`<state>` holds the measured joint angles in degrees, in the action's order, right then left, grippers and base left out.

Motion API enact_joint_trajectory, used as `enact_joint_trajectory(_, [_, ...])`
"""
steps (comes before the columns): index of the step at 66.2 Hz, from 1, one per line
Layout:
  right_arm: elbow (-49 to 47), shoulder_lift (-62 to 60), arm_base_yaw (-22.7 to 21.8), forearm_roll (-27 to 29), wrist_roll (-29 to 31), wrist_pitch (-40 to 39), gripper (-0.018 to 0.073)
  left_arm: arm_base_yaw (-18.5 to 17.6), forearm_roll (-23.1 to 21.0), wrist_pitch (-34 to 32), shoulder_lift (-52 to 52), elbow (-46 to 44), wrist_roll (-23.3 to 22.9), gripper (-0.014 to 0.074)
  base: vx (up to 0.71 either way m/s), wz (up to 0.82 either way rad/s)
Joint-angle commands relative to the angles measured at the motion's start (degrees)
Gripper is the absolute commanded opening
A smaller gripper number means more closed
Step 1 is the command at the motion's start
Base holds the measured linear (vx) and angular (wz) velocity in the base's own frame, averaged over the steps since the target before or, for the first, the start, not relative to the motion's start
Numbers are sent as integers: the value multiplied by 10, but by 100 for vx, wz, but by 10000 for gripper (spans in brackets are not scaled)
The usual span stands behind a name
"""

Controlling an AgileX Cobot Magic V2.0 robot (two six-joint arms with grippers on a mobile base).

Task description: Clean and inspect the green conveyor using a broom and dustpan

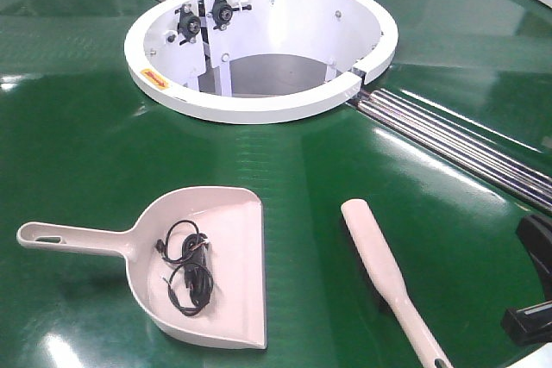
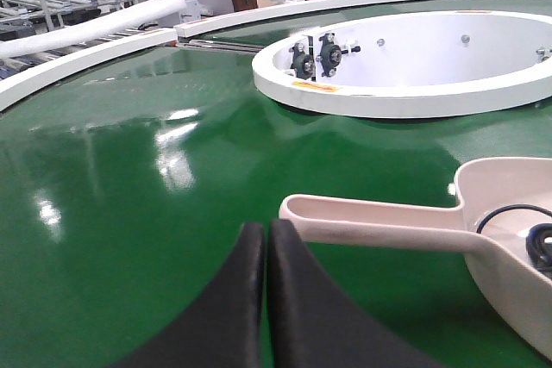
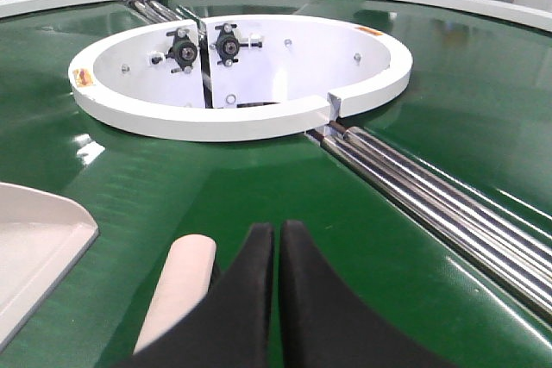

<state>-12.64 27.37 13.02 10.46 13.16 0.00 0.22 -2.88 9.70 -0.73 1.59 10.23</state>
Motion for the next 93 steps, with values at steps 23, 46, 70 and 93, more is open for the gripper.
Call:
enact_joint_trajectory(23, [50,-139,-138,5,-1,25,-5,2,-6,-42,-8,13,-5,-22,0,0])
enact_joint_trajectory(46, [150,-285,-138,-1,-1,45,-5,2,-6,-41,-8,12,-5,-22,0,0])
enact_joint_trajectory(70, [150,-284,-138,-1,-2,44,-5,2,-6,-41,-8,12,-5,-22,0,0])
enact_joint_trajectory(93, [150,-284,-138,-1,-2,44,-5,2,-6,-41,-8,12,-5,-22,0,0])
